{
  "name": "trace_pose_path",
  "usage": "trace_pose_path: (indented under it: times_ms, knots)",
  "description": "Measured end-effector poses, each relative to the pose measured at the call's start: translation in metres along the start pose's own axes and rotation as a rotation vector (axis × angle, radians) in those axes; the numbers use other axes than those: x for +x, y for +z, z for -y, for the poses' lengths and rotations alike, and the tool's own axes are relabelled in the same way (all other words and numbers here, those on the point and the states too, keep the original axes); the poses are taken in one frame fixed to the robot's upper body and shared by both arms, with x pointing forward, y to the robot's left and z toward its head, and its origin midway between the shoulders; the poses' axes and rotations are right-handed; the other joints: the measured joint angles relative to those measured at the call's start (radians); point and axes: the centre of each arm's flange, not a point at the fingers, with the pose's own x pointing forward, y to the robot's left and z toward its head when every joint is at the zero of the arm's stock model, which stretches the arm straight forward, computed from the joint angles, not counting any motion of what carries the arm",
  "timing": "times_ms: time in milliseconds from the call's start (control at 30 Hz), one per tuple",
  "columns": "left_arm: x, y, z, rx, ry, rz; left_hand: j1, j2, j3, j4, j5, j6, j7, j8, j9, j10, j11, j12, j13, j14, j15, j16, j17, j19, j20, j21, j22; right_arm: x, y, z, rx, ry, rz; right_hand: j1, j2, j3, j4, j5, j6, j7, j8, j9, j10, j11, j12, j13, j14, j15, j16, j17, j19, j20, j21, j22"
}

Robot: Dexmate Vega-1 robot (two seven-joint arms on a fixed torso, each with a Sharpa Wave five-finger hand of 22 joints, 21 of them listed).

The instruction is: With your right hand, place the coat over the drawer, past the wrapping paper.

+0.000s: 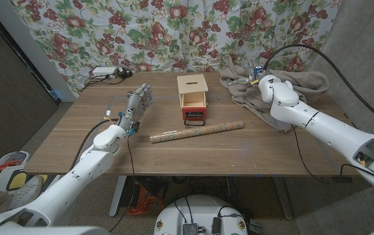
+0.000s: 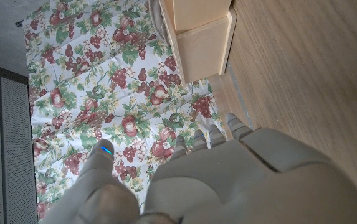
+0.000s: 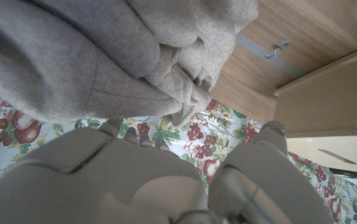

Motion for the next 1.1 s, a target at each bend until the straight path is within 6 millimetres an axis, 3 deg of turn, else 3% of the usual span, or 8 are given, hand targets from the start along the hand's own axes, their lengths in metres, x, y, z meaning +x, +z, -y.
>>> trace_pose_path:
  times_ms: [1100]
  knots:
    - [-0.003, 0.002, 0.0, -0.001, -0.016, 0.006, -0.033, -0.001, -0.012, 0.013, 0.0, 0.013, 0.005, 0.01, 0.0, 0.008, 0.004, 0.0, 0.0, 0.005, -0.005, 0.0, 0.005, 0.0, 0.0, -0.007, 0.0, 0.007, -0.007, -0.024, -0.009, 0.078, -0.009, -0.03, -0.014, -0.022, 0.014, 0.0, 0.0, 0.0, 0.0, 0.0, 0.0, 0.0, 0.008, 0.0, 0.0, 0.0, 0.009, 0.0, -0.005, 0.005, 0.004, 0.0]
